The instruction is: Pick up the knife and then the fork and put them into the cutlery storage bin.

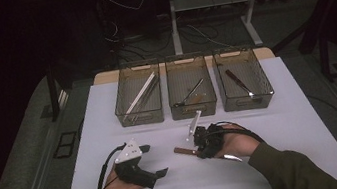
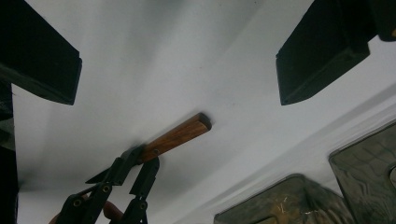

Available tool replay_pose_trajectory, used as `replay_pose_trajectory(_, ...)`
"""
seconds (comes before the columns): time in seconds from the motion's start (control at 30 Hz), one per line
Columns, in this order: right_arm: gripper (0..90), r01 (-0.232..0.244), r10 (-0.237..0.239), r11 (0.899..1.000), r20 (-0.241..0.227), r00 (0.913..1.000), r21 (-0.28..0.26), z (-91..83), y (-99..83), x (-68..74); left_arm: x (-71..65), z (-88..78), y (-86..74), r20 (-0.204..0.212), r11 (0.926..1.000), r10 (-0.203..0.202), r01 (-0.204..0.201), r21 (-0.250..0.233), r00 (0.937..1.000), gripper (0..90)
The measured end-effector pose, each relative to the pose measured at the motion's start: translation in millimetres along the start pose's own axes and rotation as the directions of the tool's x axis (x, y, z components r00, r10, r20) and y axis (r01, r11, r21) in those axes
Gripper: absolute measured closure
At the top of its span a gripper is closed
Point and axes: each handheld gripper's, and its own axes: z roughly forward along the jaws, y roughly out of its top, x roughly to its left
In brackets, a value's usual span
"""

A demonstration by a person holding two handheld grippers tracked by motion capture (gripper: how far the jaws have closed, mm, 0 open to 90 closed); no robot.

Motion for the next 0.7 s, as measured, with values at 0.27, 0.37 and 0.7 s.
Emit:
replay_pose_trajectory(0.27, 76.5, 0.032, -0.035, 0.993, 0.024, 0.9991, 0.116, 2.1, 16.1, 3.5, 0.1, 0.5, -0.1, 0.0, 1.0, 0.003, -0.003, 0.002, 1.0, 0.0)
replay_pose_trajectory(0.37, 76.7, 0.048, -0.052, 0.994, 0.034, 0.9981, 0.098, 2.1, 13.8, 3.5, 0.6, 0.2, -0.2, 0.001, 0.9999, 0.008, -0.008, 0.007, 1.0, 0.0)
replay_pose_trajectory(0.7, 76.8, -0.048, 0.047, 0.999, -0.016, 0.9988, -0.026, -7.3, -3.2, -5.9, 0.5, 0.0, 0.0, 0.001, 0.9999, 0.009, -0.009, 0.009, 1.0, 0.0)
